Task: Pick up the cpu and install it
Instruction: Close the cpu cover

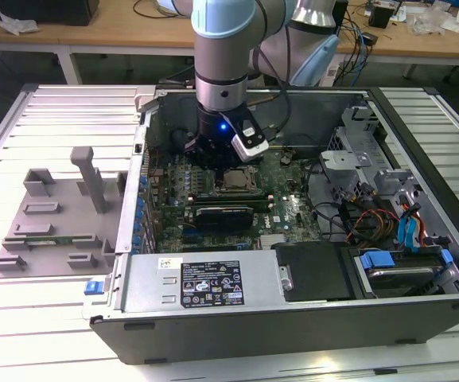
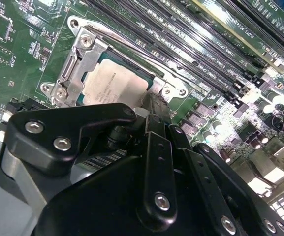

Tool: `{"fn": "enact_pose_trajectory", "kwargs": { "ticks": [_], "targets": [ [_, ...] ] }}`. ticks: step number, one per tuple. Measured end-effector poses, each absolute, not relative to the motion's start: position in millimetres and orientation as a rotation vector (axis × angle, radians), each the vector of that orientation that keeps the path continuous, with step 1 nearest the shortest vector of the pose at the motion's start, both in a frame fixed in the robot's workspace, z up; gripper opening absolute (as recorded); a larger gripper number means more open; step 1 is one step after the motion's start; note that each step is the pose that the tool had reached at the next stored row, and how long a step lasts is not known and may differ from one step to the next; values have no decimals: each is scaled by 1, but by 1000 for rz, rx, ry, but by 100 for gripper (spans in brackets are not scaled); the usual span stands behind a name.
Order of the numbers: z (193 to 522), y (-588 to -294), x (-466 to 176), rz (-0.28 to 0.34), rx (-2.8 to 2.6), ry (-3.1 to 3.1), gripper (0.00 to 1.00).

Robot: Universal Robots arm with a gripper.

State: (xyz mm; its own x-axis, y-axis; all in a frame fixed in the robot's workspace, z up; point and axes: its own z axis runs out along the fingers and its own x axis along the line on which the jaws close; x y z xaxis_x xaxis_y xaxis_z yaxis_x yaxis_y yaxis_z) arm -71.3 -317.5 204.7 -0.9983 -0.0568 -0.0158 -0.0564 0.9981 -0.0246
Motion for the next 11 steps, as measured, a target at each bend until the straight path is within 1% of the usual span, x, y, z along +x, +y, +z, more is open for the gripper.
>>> {"fn": "enact_pose_trajectory", "kwargs": {
  "ticks": [3,8,11],
  "targets": [
    [206,-317,-71,-37,-89,3123,11],
    [222,-318,-71,-38,-89,3124,11],
    [222,-318,-68,-38,-89,3124,11]
  ]
}}
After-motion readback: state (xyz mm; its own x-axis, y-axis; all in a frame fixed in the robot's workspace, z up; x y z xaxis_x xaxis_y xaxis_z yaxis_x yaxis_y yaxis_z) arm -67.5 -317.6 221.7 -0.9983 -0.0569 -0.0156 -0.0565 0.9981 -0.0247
